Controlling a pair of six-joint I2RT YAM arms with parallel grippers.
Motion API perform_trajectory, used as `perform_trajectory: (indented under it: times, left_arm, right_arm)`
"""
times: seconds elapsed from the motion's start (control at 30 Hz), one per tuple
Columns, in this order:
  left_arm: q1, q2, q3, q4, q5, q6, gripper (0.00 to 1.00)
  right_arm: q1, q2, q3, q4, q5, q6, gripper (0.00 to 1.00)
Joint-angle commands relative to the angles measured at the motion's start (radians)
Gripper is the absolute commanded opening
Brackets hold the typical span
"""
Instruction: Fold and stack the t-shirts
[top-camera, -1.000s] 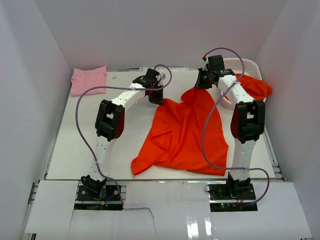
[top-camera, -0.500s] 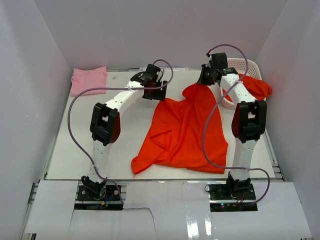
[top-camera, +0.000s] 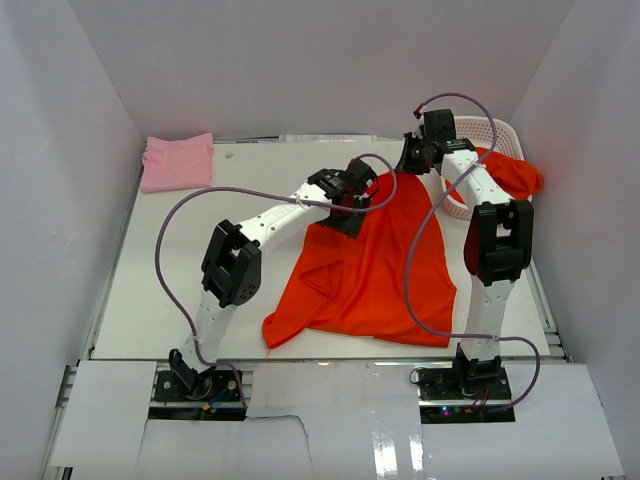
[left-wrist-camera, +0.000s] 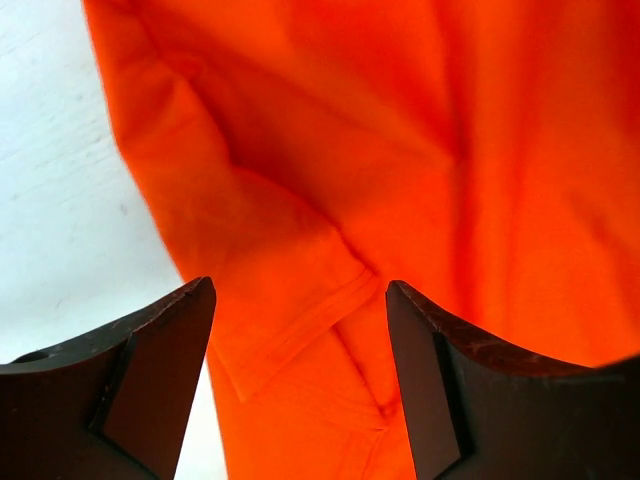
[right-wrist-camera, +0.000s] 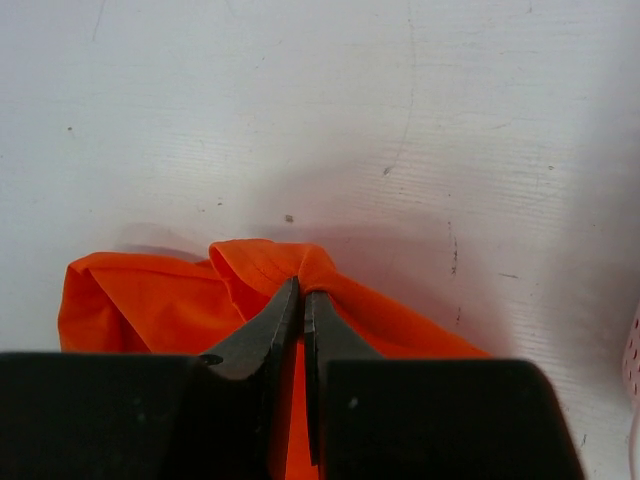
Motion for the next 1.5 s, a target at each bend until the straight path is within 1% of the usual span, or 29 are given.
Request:
perform_trajectory:
  times: [0.0, 0.1, 0.17, 0.23, 0.27, 0.33, 0.63, 0.9, 1.23, 1.47]
  left_arm:
    - [-0.029, 0.006, -0.004, -0.074, -0.17, -0.035, 0.8]
    - [-0.058, 0.003, -0.038, -0.071, -0.218, -0.052, 0.79]
    - [-0.063, 0.004, -0.069, -0.062, -0.225, -0.061, 0.77]
    - [-0.063, -0.005, -0.119, -0.018, -0.212, -0.062, 0.71]
    - [-0.065, -0.011, -0.144, 0.011, -0.202, -0.055, 0.65]
    - [-0.065, -0.022, -0.184, 0.064, -0.184, -0.044, 0.63]
    - [-0.095, -0.026, -0.211, 0.134, -0.153, -0.021, 0.64]
    - [-0.111, -0.031, -0.213, 0.148, -0.086, -0.029, 0.67]
    - [-0.124, -0.011, -0.233, 0.147, -0.094, -0.038, 0.68]
    - [-0.124, 0.008, -0.218, 0.144, -0.116, -0.029, 0.68]
  right_arm:
    - [-0.011, -0.025, -0.01, 0.03, -0.003, 0.003, 0.08]
    - [-0.014, -0.028, -0.022, 0.032, -0.004, 0.003, 0.08]
    - [-0.017, -0.031, -0.03, 0.033, -0.009, 0.004, 0.08]
    - [-0.018, -0.036, -0.042, 0.036, -0.01, 0.004, 0.08]
    - [-0.018, -0.037, -0.045, 0.036, -0.009, 0.004, 0.08]
    - [-0.022, -0.037, -0.053, 0.036, -0.01, 0.004, 0.08]
    - [-0.037, -0.03, -0.065, 0.039, -0.022, 0.004, 0.08]
    - [-0.043, -0.028, -0.08, 0.05, -0.03, 0.004, 0.08]
    - [-0.048, -0.023, -0.086, 0.052, -0.033, 0.004, 0.08]
    - [-0.048, -0.026, -0.096, 0.053, -0.038, -0.002, 0.08]
